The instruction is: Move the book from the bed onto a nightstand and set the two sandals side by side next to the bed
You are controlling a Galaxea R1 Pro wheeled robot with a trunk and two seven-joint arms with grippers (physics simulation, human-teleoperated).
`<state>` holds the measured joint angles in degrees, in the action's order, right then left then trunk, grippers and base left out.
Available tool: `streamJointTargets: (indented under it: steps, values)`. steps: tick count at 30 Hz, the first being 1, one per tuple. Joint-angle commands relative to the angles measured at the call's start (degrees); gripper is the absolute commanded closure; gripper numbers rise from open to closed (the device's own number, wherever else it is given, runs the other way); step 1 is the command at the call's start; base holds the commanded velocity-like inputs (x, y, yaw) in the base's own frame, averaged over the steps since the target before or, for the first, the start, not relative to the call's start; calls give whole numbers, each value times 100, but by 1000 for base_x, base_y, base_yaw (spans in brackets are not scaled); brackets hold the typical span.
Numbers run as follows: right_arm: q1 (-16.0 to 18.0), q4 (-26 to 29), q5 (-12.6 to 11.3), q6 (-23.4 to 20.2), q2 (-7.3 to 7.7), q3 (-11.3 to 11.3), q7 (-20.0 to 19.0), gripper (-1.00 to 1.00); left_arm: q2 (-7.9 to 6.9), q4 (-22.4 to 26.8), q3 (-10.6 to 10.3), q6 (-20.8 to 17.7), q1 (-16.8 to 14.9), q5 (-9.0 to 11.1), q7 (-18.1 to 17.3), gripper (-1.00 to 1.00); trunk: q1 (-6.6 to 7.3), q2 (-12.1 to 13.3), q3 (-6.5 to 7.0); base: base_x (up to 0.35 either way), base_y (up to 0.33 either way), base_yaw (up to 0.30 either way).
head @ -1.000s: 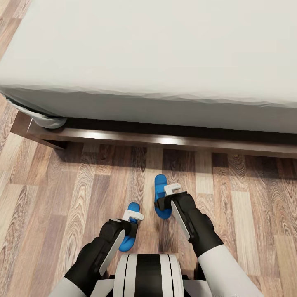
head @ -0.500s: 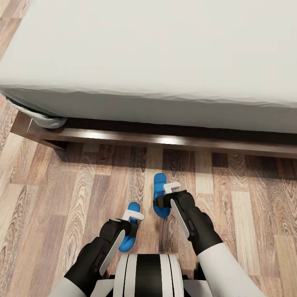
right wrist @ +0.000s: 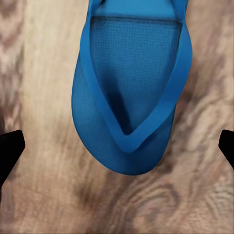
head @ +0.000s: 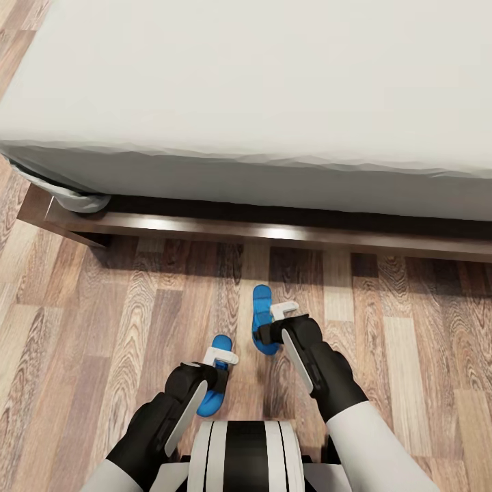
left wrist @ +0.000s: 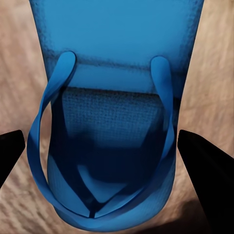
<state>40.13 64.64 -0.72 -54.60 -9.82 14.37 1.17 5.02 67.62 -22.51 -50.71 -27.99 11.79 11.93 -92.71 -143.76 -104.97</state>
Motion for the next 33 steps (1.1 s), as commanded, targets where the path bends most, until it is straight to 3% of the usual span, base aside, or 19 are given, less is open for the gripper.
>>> streamJointTargets:
  steps: [1, 21, 33]
  values:
    - [2, -4, -7, -25, 0, 4, 13, -100, -1, 5, -7, -18, -3, 61, 55, 100, 1, -1, -3, 0, 0, 0]
    - [-1, -21, -1, -25, 18, 4, 24, -100, -1, 5, -7, -18, 0, 61, 46, 100, 1, -1, -3, 0, 0, 0]
    - [-47, 397, 9, -87, 50, 7, 55, -100, -1, -2, -6, -20, 0, 67, 36, 100, 1, -1, -3, 0, 0, 0]
